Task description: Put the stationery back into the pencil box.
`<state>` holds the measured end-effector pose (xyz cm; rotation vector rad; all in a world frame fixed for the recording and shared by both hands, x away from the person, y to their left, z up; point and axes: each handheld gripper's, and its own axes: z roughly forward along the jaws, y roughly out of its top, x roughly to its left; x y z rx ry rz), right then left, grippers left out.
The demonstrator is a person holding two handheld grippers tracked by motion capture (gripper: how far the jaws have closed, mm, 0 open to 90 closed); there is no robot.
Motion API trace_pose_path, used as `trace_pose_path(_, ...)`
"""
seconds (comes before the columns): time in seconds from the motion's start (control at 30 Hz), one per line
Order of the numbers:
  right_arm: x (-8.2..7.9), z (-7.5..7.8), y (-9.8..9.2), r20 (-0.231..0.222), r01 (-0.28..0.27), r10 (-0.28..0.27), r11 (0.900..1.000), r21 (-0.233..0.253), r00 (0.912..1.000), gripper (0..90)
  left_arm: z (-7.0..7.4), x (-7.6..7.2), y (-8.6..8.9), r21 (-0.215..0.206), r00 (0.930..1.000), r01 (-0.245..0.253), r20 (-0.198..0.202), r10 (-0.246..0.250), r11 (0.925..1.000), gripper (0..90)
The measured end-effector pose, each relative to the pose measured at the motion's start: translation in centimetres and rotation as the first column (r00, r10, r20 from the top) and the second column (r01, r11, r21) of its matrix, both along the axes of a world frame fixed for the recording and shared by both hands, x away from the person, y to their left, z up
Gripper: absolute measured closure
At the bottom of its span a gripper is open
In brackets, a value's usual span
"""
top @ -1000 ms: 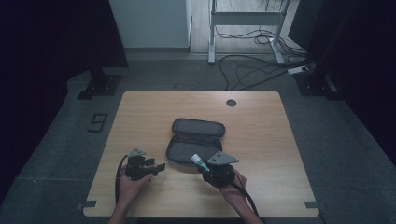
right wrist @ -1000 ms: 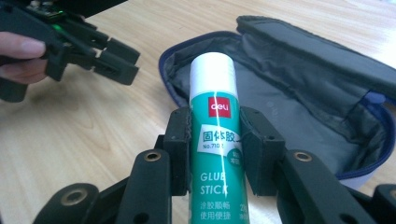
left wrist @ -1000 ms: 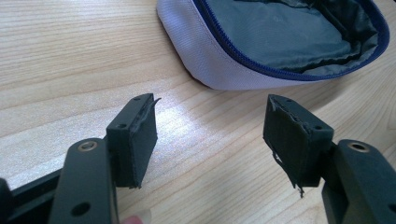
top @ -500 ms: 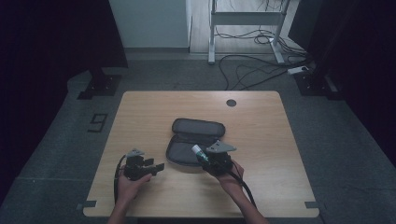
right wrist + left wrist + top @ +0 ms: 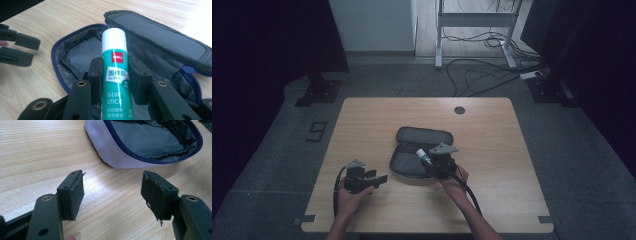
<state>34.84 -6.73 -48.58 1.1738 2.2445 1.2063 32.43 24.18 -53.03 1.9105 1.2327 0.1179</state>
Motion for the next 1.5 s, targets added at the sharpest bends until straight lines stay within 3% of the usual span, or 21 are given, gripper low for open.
trace_pose_path(0.63,2.6,-1.4,0.8,-0.042,0.026,-0.028,0.998,-0.053,0.9987,64.8,-0.3,0.0,-0.2,0.003,1.0000,0.006,-0.006,-0.006,1.0000,35.1)
trace_pose_path(1.2,2.9,-3.1,1.9,-0.080,-0.016,0.004,0.988,-0.157,0.9968,64.6,-0.4,0.0,-0.1,0.010,0.9999,0.002,-0.011,-0.002,1.0000,35.0)
trace_pose_path(1.37,2.9,-3.4,2.0,-0.078,-0.017,0.004,0.985,-0.175,0.9970,63.8,-0.6,0.1,-0.1,0.012,0.9999,0.004,-0.015,-0.004,0.9999,35.0)
trace_pose_path(1.5,2.9,-3.3,1.8,-0.060,-0.007,-0.004,0.985,-0.170,0.9982,57.7,-0.5,0.0,-0.1,0.003,0.9998,0.008,-0.019,-0.008,1.0000,35.0)
